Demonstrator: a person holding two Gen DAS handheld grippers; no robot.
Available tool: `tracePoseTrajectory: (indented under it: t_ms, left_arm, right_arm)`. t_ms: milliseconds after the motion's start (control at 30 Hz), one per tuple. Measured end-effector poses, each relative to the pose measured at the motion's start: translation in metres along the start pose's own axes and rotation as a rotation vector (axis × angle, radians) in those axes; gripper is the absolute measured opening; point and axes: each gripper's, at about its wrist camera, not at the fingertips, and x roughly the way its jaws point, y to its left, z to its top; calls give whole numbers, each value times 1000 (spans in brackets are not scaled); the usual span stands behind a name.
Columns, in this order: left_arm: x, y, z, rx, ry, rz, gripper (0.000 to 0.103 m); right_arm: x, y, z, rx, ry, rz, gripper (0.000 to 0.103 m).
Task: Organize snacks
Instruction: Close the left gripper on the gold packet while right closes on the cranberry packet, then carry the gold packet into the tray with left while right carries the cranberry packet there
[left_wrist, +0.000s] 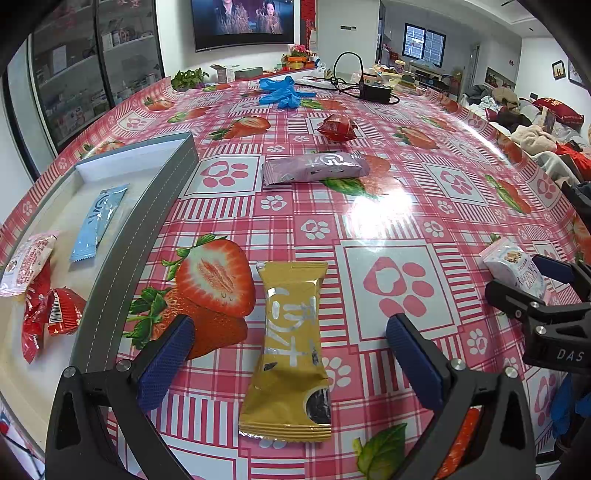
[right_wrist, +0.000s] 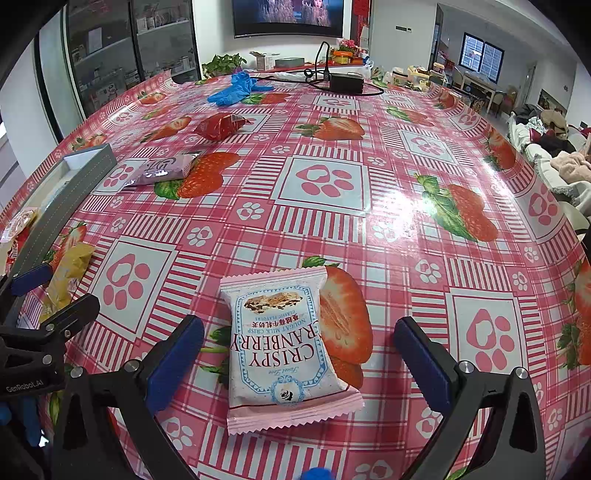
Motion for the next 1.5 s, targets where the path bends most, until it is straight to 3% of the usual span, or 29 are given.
tracePoseTrajectory:
  t_ms: [133, 233, 333, 400, 433, 500, 533, 567, 633, 733, 1067, 1233, 1500]
  left_arm:
    - [0, -2, 1, 3, 12, 1, 103]
    - [0, -6, 5, 9, 68, -3, 103]
    - [-2, -10, 7, 18, 105, -9, 97]
    - [-3, -13, 8, 22, 118, -17, 92]
    - [-4, -14, 9, 25, 122, -20, 87]
    - [-8, -17, 10, 39, 118, -29, 70]
    - [-10, -19, 11, 47, 115, -36, 54]
    - [-11, -19, 12, 50, 117, -40, 33]
    - [-13, -17, 12, 40, 128, -70, 25]
    - [-18, -11, 11, 2, 136, -126, 24]
    - [-61, 6, 25, 0, 50, -145, 24]
    - [-82, 35, 42, -10, 12, -115, 24]
    - [-111, 104, 63, -32, -40, 5, 24]
  right_arm:
    - [-1, 0, 1, -6, 9, 3, 103]
    - [2, 0, 8, -9, 53, 3, 103]
    - [3, 1, 12, -22, 93, 9, 101]
    - [0, 3, 13, -40, 95, 19, 87]
    - [-2, 4, 13, -46, 96, 23, 82]
    - [-5, 6, 14, -50, 101, 26, 62]
    - [-6, 6, 15, -46, 101, 26, 55]
    - [-7, 6, 15, -41, 100, 28, 42]
    - [-9, 2, 15, -16, 106, 44, 41]
    - [-12, -3, 14, 31, 117, 94, 40]
    - [-30, 12, 25, 60, 106, 190, 40]
    - [-42, 42, 47, 0, 75, 232, 40]
    - [-58, 110, 93, -94, 31, 338, 40]
